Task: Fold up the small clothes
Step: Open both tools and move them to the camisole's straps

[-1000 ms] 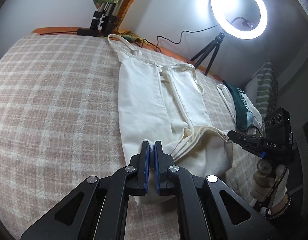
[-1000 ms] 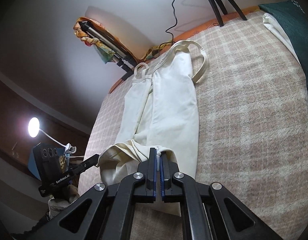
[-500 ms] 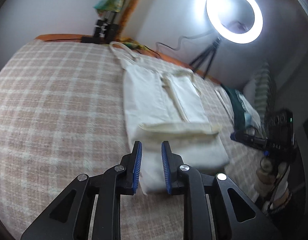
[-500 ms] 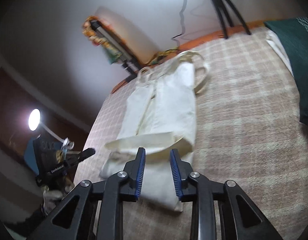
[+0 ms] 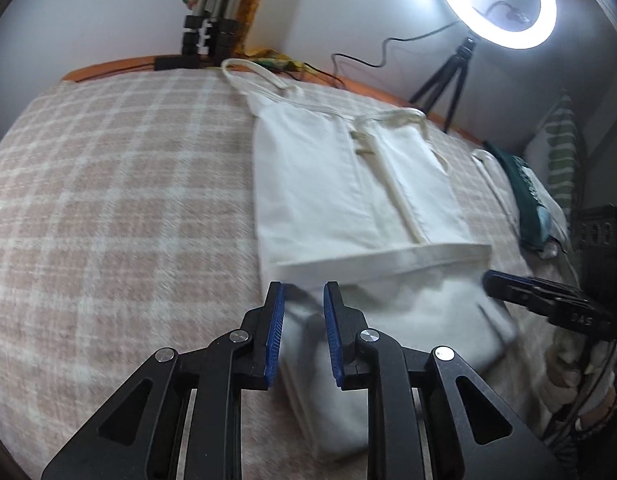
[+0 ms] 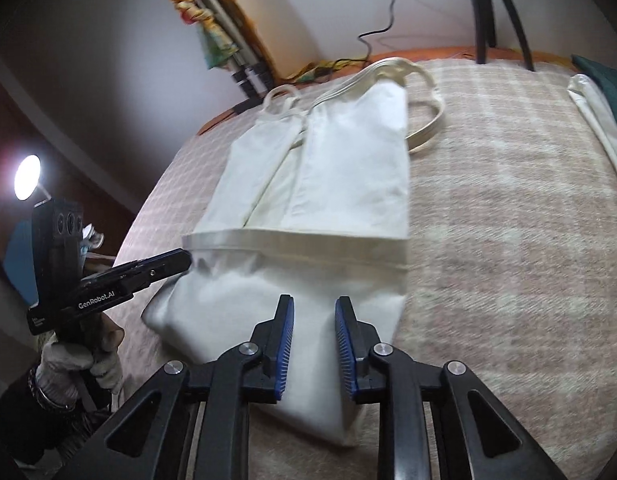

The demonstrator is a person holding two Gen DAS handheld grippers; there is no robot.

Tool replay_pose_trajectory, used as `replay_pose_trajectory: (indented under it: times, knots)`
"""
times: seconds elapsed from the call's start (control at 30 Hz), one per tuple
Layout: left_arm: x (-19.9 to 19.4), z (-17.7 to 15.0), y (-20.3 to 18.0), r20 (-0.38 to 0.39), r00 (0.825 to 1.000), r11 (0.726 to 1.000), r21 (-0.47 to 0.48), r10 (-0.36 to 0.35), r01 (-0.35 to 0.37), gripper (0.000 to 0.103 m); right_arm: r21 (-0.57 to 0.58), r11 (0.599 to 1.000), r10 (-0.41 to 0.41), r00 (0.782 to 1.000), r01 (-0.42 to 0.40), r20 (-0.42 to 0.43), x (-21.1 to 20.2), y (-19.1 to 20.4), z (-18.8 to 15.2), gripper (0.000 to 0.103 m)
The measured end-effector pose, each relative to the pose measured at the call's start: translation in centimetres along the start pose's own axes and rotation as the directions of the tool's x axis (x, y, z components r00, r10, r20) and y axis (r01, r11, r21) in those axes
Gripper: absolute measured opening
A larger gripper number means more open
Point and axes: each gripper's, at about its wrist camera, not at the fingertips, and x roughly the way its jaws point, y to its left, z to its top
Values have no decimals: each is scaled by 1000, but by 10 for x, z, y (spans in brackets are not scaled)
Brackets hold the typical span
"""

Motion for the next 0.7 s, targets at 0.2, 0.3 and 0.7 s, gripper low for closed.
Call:
replay_pose_trajectory:
  times: [0.2,0.3,0.7]
  knots:
    - [-11,20,12,36,999,1000,-23,9,-8,47,24,1000,-20,998,18,59,-17,-9,18,37]
    - [-15,34,18,65,998,1000,-29,3,-1,62,17,1000,-19,997,18,69,-19,-13,34,40]
    - [41,106,48,-4,999,998,-63,-33,32,62,58,998,17,999,-19,39,31,-49,125,41]
